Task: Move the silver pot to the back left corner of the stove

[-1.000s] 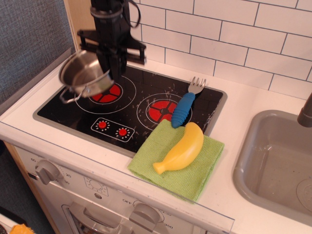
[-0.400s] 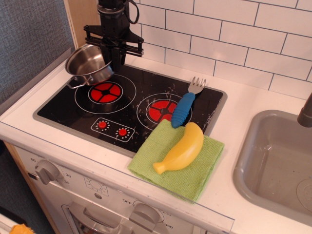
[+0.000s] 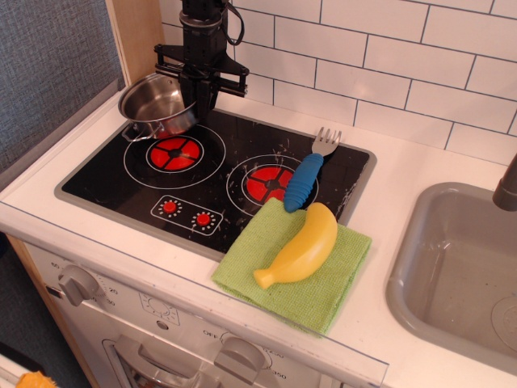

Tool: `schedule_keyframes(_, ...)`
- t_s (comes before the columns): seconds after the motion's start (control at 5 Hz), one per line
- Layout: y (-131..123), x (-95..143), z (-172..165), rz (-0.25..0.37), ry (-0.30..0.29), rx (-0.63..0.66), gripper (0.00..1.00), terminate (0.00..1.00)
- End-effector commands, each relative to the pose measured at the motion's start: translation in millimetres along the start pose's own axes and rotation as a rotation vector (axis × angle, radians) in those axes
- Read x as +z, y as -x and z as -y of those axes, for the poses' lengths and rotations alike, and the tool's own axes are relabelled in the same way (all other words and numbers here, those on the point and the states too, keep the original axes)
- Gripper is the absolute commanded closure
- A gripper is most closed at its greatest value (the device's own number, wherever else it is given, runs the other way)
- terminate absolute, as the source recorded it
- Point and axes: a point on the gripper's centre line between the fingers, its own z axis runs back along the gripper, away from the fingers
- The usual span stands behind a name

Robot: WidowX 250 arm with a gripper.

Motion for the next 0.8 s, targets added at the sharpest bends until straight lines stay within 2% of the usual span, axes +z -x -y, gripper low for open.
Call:
schedule_keyframes(0.0, -7.9, 30.8, -3.4, 0.093, 0.018, 0.029, 0.00, 0.00)
schedule_keyframes(0.2, -10.2, 64.7, -4.9, 0.149, 0.012, 0.008, 0.00, 0.00)
schedule_keyframes(0.4, -1.2, 92.4, 8.9, 0.178, 0.010, -0.046, 0.00, 0.00)
schedule_keyframes(0.6, 14.8, 89.1, 27.5, 0.161, 0.054, -0.085, 0.00, 0.00)
